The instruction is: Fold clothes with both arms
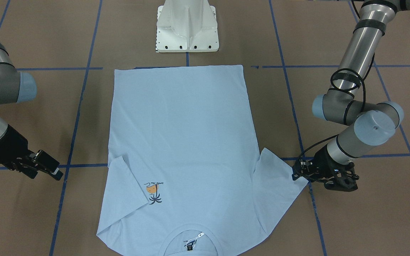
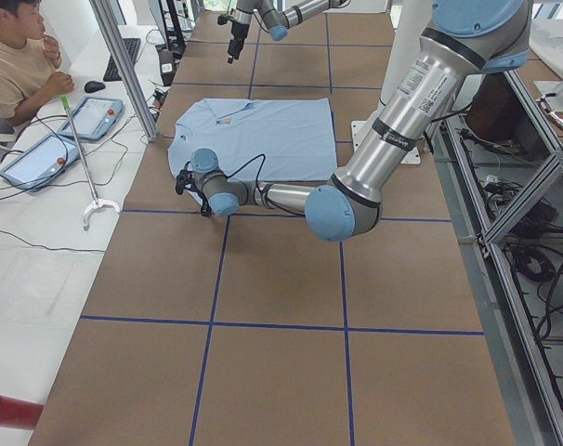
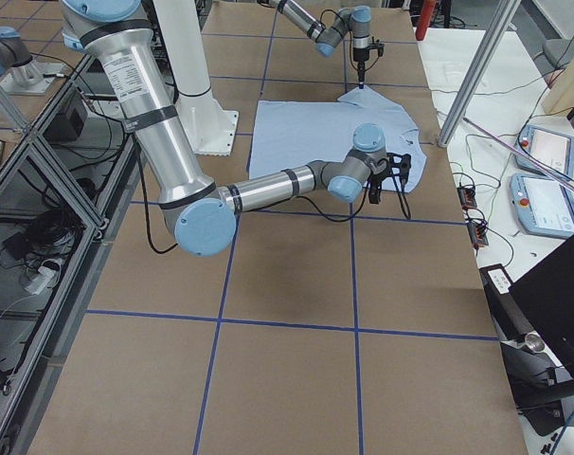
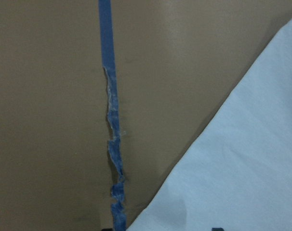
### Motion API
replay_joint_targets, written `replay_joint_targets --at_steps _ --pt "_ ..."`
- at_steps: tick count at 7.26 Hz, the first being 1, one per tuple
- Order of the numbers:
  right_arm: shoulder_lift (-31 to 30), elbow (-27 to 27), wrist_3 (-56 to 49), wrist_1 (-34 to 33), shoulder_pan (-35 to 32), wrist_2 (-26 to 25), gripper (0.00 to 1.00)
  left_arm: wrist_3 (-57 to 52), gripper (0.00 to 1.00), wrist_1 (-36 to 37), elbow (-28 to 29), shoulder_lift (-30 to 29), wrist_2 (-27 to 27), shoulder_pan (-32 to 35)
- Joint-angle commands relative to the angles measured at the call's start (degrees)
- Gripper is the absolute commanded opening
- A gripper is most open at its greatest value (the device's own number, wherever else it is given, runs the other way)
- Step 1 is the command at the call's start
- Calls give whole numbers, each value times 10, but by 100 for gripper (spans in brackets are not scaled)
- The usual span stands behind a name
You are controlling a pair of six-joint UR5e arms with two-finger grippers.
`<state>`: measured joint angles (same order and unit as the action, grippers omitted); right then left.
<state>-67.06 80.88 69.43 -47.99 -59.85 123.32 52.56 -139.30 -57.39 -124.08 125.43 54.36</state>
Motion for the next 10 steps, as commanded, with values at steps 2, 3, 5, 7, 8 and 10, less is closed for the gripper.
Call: replay_joint_targets --at_steps 2,3,5,7,8,10 --pt "-3 1 0 0 1 -10 100 1 3 -4 3 -1 0 -1" --pt "-3 0 0 0 1 -20 100 1 0 -4 3 -8 0 -1" --pt "-3 -2 0 0 6 -37 100 7 0 -4 -2 -14 1 0" --pt "-3 -1 0 0 8 -41 100 26 0 -4 -11 -38 1 0" --pt "-4 0 0 0 7 -41 100 58 0 -4 -15 -63 1 -5" --pt "-6 -3 0 0 8 -41 100 125 0 -4 -15 -107 -22 -40"
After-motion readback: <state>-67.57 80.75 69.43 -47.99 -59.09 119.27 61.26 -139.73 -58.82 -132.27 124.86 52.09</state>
